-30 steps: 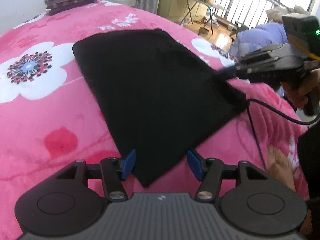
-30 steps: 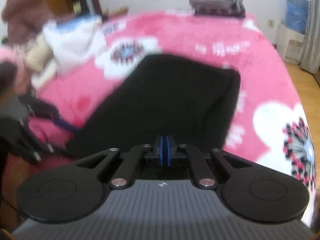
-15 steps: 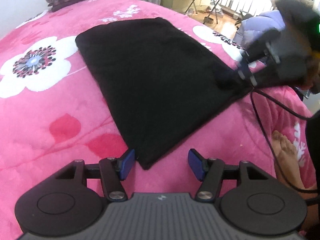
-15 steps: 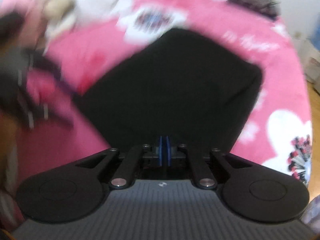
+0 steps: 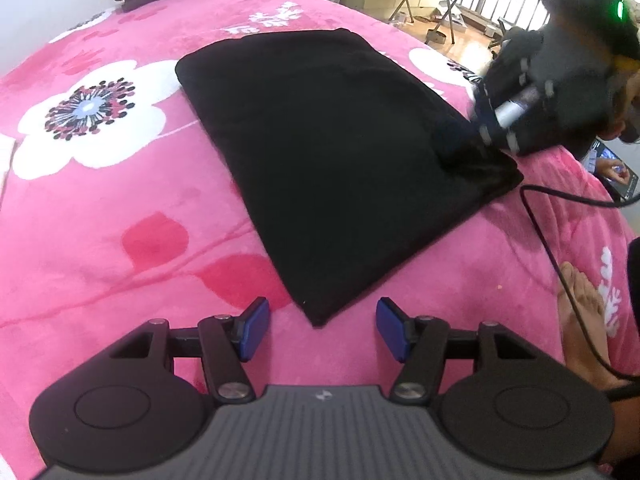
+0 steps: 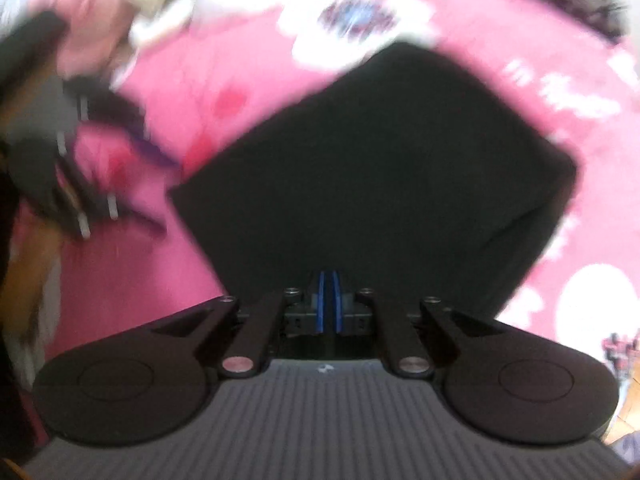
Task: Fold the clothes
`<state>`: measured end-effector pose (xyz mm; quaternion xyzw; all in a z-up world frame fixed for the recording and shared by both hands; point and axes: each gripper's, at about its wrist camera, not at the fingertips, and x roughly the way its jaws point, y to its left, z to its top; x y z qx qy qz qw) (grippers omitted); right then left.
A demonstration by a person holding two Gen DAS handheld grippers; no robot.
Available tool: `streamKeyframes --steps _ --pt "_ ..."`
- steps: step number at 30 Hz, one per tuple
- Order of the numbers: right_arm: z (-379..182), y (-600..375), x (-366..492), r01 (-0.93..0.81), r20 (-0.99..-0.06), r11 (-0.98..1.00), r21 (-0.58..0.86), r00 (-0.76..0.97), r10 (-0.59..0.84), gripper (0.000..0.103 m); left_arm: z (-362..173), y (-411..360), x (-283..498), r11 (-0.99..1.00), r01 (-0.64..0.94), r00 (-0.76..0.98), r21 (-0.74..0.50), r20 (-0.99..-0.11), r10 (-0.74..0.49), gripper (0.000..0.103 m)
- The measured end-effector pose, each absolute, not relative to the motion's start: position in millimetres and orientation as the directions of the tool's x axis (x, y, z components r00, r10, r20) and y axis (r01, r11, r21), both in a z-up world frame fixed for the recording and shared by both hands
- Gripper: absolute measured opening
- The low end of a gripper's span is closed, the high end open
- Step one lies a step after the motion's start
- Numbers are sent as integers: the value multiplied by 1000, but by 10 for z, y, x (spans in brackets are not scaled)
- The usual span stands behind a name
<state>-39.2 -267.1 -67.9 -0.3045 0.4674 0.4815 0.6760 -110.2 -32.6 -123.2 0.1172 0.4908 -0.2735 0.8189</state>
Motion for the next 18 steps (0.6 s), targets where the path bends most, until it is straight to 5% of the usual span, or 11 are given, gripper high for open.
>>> streamKeyframes --steps 8,13,18 --pt "-577 -2344 -320 -978 -920 189 82 -2 392 4 -1289 -193 -994 850 507 329 -140 -880 -341 61" --pt "-752 -1803 -321 -989 -845 145 4 74 529 4 -1260 -149 -963 858 490 318 -156 -884 -342 61" --pt "-980 -1730 -526 -992 -900 -56 116 -129 415 5 -1235 -51 -987 869 471 326 -151 -886 -331 61"
